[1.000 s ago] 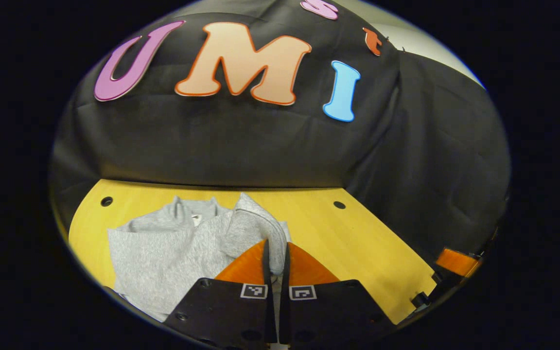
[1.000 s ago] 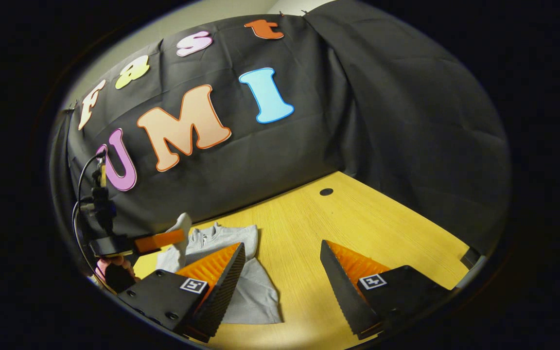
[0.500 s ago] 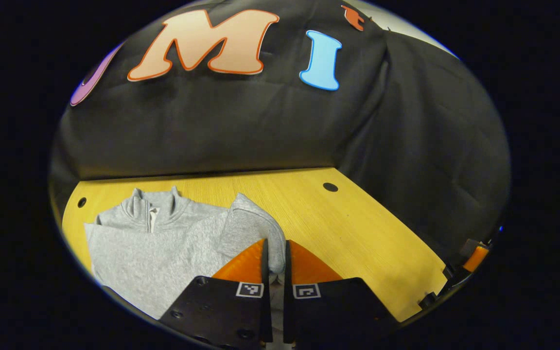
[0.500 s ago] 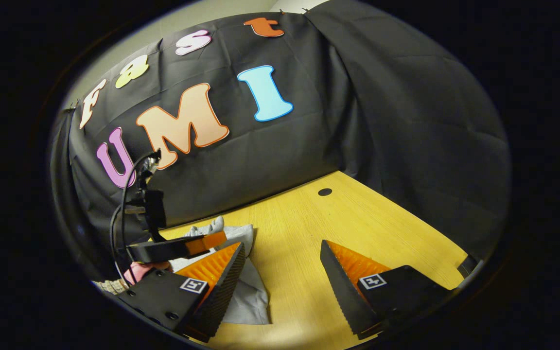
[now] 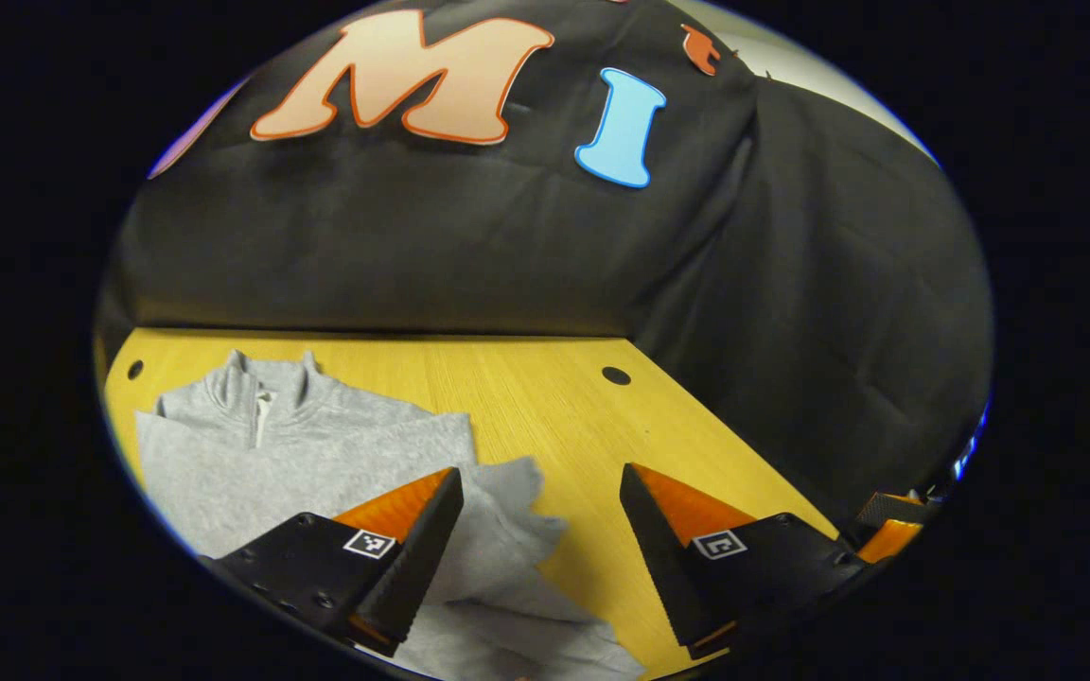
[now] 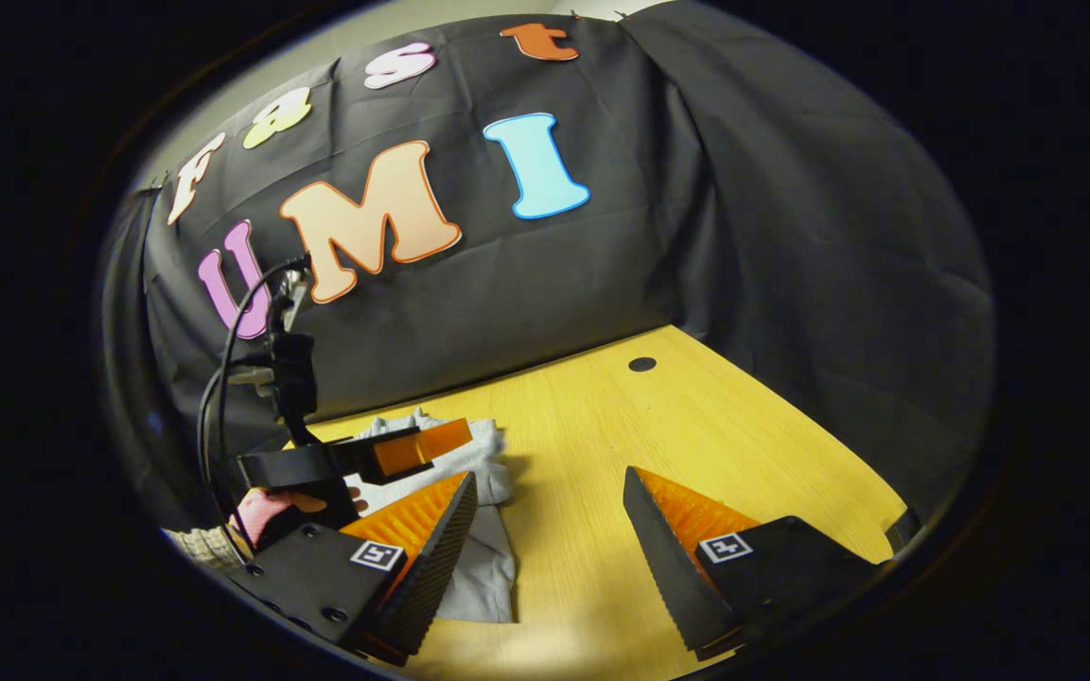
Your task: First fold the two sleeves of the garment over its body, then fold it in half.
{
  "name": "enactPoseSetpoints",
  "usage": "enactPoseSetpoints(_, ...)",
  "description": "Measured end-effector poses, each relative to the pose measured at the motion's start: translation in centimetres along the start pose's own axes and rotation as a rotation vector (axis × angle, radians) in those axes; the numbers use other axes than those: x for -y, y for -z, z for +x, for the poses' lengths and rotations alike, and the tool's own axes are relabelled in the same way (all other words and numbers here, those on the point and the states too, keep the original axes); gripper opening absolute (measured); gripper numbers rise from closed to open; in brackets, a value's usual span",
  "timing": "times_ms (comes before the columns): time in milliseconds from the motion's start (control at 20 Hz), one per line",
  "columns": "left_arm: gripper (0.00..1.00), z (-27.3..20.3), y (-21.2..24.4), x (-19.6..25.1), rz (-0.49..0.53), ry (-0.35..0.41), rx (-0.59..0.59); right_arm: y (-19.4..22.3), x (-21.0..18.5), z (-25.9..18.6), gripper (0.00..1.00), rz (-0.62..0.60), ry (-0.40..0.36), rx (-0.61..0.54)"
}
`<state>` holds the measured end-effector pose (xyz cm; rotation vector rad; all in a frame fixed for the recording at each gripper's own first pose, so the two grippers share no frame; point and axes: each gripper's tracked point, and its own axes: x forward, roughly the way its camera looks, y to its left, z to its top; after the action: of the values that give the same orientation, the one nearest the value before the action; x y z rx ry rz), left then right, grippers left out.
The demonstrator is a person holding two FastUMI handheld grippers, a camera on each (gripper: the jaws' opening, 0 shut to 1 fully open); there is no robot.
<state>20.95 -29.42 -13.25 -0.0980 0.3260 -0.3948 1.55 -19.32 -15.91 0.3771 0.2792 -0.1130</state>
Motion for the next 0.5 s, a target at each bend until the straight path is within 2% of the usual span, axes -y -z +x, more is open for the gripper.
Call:
enactPoseSetpoints(100,0.95,-2.4,-1.4,-1.1,0.011,-0.022,0.046,0.4,-1.3,0.2,0.97,0.004,-0.029,-0.009)
enactPoseSetpoints(150,0.95,-3.7,-2.0,-1.9,0.011,-0.036,0.061,0.7,-1.9,0.3,0.93,0.001,-0.042,-0.011)
enactPoseSetpoints(200,0.95,-5.1,-2.4,-3.0,0.013,-0.056,0.074,1.1,-2.6,0.5,0.97,-0.007,-0.054,-0.013)
enactPoseSetpoints(250,0.95,-6.5,-2.8,-4.2,0.014,-0.081,0.086,1.7,-3.2,0.6,0.93,-0.019,-0.066,-0.021)
enactPoseSetpoints(500,0.95,-14.0,-2.3,-11.3,0.010,-0.237,0.122,4.5,-6.1,1.2,0.97,-0.060,-0.126,-0.069)
